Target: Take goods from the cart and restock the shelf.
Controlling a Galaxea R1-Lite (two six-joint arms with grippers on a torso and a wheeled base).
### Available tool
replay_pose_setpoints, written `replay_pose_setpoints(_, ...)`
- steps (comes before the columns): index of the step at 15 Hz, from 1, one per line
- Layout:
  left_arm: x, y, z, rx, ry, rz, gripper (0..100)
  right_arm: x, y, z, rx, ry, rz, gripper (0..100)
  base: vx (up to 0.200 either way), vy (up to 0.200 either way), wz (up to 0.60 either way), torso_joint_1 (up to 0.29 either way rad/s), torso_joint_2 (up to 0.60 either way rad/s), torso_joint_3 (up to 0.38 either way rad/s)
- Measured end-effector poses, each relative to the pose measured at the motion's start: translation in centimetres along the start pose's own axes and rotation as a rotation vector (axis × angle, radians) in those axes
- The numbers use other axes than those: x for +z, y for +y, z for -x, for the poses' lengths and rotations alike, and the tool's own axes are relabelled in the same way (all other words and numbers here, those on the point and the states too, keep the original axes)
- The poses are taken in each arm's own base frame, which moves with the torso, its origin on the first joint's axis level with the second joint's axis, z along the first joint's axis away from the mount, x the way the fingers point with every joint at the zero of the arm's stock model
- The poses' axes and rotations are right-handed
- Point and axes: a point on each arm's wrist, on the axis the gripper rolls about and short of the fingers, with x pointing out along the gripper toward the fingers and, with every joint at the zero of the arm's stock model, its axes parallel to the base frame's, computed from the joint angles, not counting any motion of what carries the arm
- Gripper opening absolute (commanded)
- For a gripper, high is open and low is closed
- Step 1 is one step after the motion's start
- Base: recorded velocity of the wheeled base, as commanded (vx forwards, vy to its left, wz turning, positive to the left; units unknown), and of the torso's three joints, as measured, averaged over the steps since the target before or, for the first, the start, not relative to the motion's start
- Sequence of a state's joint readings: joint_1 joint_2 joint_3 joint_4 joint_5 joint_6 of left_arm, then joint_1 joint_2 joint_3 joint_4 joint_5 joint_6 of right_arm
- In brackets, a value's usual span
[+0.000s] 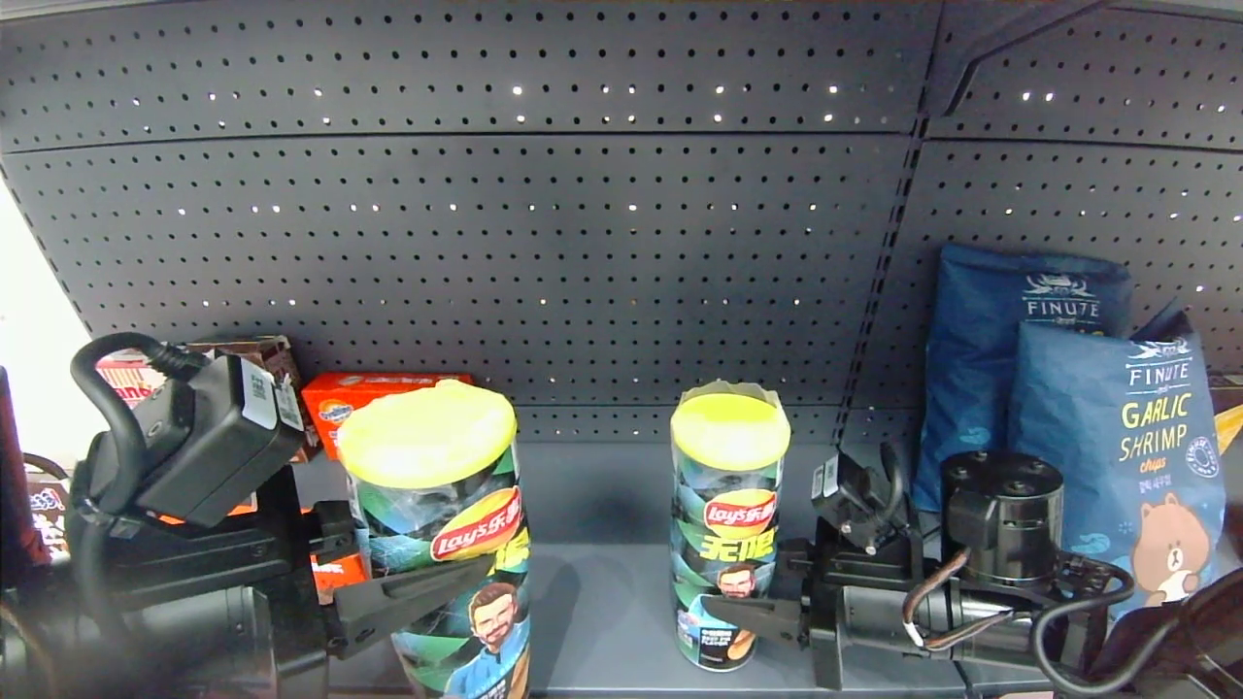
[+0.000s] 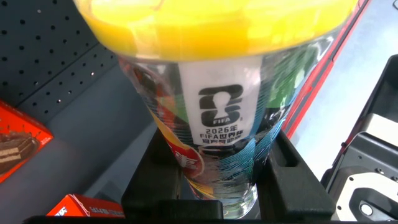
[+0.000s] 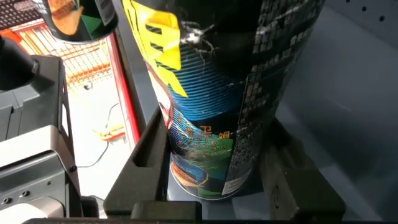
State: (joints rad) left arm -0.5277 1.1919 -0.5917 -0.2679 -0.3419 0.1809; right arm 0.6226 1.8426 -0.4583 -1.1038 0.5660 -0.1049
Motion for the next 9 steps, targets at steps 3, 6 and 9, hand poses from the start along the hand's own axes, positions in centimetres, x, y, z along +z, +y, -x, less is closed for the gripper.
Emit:
replay_pose_setpoints(3, 0.07, -0.03, 0.17, 0.002, -0.006, -0.001, 0, -0.34, -0.16, -0.3, 0.0, 0.01, -0.003, 100, 0.0, 0.0, 0.0, 0.0, 0.0, 0.0)
replay_pose_setpoints(6, 0.03, -0.06, 0.25, 0.003, -0.006, -0.001, 0, -0.69, -0.12, -0.32, -0.004, 0.025, -0.012, 100, 0.0, 0.0, 0.0, 0.0, 0.0, 0.0)
replay_pose_setpoints(9, 0.05, -0.07, 0.3, 0.003, -0.009, -0.002, 0, -0.66, 0.15, 0.17, -0.006, 0.026, -0.012, 100, 0.0, 0.0, 0.0, 0.0, 0.0, 0.0)
